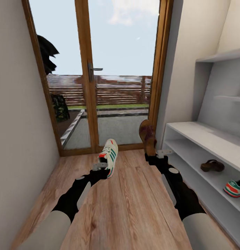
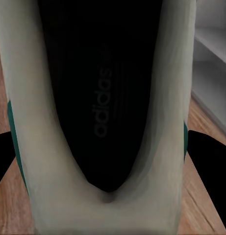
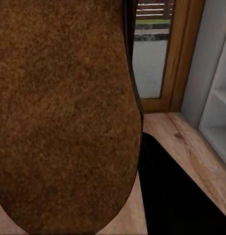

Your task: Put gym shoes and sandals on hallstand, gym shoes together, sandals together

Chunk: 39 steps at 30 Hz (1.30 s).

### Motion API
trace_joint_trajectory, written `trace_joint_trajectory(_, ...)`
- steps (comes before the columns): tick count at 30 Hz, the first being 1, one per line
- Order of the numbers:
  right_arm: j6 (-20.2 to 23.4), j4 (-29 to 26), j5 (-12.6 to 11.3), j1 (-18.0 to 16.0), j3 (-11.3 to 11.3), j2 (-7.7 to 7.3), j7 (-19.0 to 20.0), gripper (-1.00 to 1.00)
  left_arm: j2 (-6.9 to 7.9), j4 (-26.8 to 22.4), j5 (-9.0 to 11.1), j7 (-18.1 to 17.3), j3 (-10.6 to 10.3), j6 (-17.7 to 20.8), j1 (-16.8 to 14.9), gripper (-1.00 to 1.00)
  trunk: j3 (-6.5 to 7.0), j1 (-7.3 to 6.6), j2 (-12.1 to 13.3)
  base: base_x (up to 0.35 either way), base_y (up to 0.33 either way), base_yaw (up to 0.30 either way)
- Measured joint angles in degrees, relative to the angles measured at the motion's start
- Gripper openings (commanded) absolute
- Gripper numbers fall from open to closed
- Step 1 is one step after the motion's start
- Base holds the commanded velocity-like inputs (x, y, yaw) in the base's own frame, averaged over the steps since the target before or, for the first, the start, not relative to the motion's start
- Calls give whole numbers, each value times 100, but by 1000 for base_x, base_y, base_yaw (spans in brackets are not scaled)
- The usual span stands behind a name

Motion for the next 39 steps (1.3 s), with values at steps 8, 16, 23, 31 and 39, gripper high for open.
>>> trace_joint_trajectory(8,5,2,-3,0,0,1,0,-100,0,0,-1,0,0,0,0,-100,1,2,0,45,15,-298)
trace_joint_trajectory(16,6,2,-3,0,0,1,0,-100,0,0,-1,0,4,7,0,-100,1,2,0,2,1,-299)
trace_joint_trajectory(23,2,0,-3,0,0,1,0,-100,0,0,0,0,7,8,0,-100,1,2,0,0,0,-300)
trace_joint_trajectory(31,3,0,-2,0,0,0,0,-100,0,0,-1,0,4,9,0,-100,1,2,0,29,59,-300)
trace_joint_trajectory(39,3,0,-1,0,0,0,0,-100,0,0,0,0,2,10,0,-100,1,1,0,147,220,-300)
